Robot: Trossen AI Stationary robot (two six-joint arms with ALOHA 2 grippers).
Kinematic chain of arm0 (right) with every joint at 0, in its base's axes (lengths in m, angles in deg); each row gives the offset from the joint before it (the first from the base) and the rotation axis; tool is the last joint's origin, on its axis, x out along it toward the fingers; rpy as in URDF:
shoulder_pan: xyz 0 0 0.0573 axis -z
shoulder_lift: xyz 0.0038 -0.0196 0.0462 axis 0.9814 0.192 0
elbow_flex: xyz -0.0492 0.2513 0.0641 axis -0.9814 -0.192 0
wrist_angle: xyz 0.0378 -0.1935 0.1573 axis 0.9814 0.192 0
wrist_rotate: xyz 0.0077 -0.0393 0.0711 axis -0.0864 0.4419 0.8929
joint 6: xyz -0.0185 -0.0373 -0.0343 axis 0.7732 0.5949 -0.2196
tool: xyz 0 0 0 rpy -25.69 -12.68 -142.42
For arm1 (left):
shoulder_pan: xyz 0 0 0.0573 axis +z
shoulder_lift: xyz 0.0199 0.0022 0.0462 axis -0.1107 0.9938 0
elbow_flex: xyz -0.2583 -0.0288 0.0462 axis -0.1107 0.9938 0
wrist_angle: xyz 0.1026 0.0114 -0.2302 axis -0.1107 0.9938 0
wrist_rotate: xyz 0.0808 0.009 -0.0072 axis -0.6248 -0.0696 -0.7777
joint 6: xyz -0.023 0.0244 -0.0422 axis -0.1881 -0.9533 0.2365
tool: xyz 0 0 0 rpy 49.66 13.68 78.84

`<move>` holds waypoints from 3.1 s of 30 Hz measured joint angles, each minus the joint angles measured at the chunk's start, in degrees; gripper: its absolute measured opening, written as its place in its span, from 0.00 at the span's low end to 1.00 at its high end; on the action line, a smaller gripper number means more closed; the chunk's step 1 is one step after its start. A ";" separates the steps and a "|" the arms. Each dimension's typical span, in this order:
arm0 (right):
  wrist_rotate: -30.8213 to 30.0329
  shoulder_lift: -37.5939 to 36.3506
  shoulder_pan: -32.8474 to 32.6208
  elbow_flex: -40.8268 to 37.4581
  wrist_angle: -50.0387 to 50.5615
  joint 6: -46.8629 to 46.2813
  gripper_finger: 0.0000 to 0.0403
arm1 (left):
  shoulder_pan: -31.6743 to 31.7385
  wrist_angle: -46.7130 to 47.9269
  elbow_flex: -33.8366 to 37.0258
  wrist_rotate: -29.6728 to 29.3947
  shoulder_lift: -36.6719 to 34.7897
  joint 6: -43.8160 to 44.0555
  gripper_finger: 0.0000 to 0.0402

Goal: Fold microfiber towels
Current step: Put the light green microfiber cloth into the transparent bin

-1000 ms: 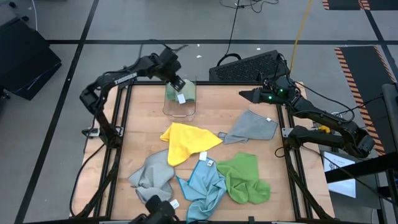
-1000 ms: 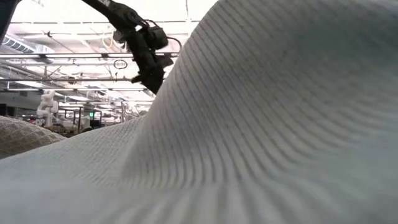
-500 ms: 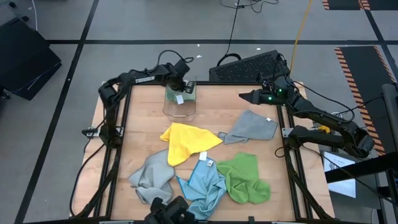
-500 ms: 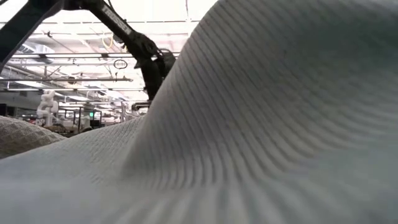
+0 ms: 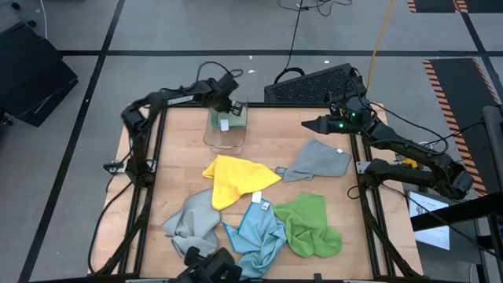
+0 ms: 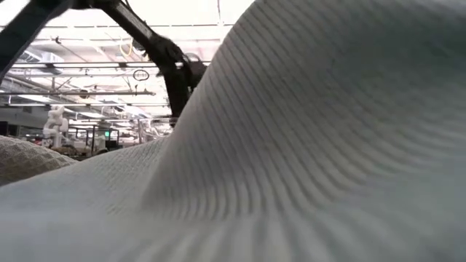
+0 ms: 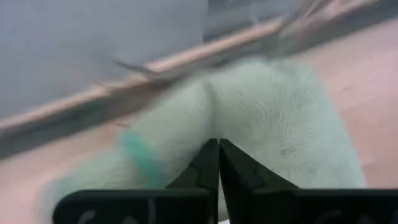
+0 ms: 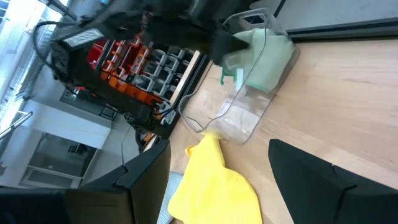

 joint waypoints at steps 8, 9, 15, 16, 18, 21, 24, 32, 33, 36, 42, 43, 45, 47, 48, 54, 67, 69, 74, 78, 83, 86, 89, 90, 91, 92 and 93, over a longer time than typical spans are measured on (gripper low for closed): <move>-0.13 0.00 0.39 0.00 0.02 0.75 0.66 | 1.05 7.58 -0.07 -7.03 -4.05 1.04 0.02; -0.15 0.08 0.43 0.00 0.00 0.78 0.66 | 1.18 6.89 -0.11 -7.16 -3.36 0.50 0.02; 0.03 0.22 0.76 0.00 0.10 0.79 0.66 | 1.66 3.88 -0.07 -6.89 1.53 -1.31 0.01; 0.11 0.22 0.74 0.00 0.38 0.79 0.66 | 1.66 4.00 -0.09 -6.93 2.20 -1.33 0.02; 1.01 0.22 0.76 0.00 0.76 0.72 0.66 | 1.66 4.12 -0.09 -7.18 3.53 -1.33 0.03; 1.54 0.22 0.67 0.00 1.08 0.64 0.66 | 1.48 3.98 -0.09 -7.62 5.23 -1.52 0.01; 1.57 0.22 0.66 0.00 1.07 0.62 0.66 | 1.41 3.31 -0.28 -8.61 7.06 -1.67 0.01; 1.51 0.17 0.73 0.00 0.92 0.63 0.66 | 1.21 3.56 -0.24 -8.28 4.97 -0.46 0.03; 1.51 0.17 0.76 0.00 0.88 0.73 0.66 | 1.18 3.49 -0.30 -8.43 3.79 -0.46 0.02; 1.40 0.17 0.79 0.00 0.88 0.79 0.66 | 1.36 4.21 -0.36 -8.54 0.58 -0.52 0.01; -0.06 0.17 0.79 0.00 0.90 0.80 0.66 | 1.08 4.55 -0.39 -6.76 -6.56 2.17 0.03; -0.19 0.19 0.79 0.00 0.90 0.81 0.66 | 0.85 4.51 -0.39 -5.71 -7.01 2.84 0.03; -0.79 0.20 0.88 0.00 0.89 0.80 0.66 | 0.14 3.97 -0.39 -2.95 -7.11 3.37 0.01; -1.76 0.20 1.12 0.00 0.90 0.78 0.66 | -0.49 3.93 -0.39 -0.82 -6.95 4.25 0.01; -1.88 0.27 1.28 0.00 0.90 0.81 0.66 | -0.93 3.92 -0.39 -0.67 -6.66 4.71 0.01; -1.68 0.68 1.79 0.00 1.03 0.73 0.66 | -2.71 2.10 -0.37 0.57 -3.66 4.28 0.01; 0.07 0.68 1.77 0.00 1.52 -2.21 0.66 | -3.66 -5.37 -0.37 5.10 -1.16 6.07 0.08; -0.08 0.68 1.77 0.00 1.73 -2.40 0.66 | -3.31 -2.78 -0.37 5.03 -1.14 7.35 0.05; -0.46 0.68 1.77 0.00 1.75 -2.28 0.66 | -3.01 -1.19 0.39 3.08 -1.12 7.52 0.02; -2.68 0.68 1.75 0.00 1.75 -2.25 0.66 | -3.12 -3.18 2.38 1.67 -1.08 7.69 0.01; -3.23 0.68 1.74 0.00 1.75 -2.25 0.66 | -2.62 -5.13 5.91 1.75 -0.07 8.15 0.02; -3.23 0.68 1.68 0.00 1.76 -2.25 0.66 | -2.21 -7.72 7.17 1.85 0.19 9.05 0.01; -3.26 0.70 1.52 0.00 1.77 -2.25 0.66 | -1.98 -9.32 7.63 2.34 0.19 8.79 0.01; -3.23 0.70 1.35 0.00 1.77 -2.25 0.66 | -1.79 -9.11 7.33 2.66 0.19 8.62 0.01; -3.22 0.70 1.15 0.00 1.77 -2.25 0.66 | -1.65 -8.07 6.74 3.17 0.19 7.76 0.02; -3.21 0.70 0.86 0.00 1.81 -2.25 0.66 | -1.43 -6.75 5.98 3.58 -0.03 6.77 0.02; -3.21 0.70 0.44 0.00 1.82 -2.25 0.66 | -1.32 -5.32 4.88 3.71 -0.24 5.80 0.02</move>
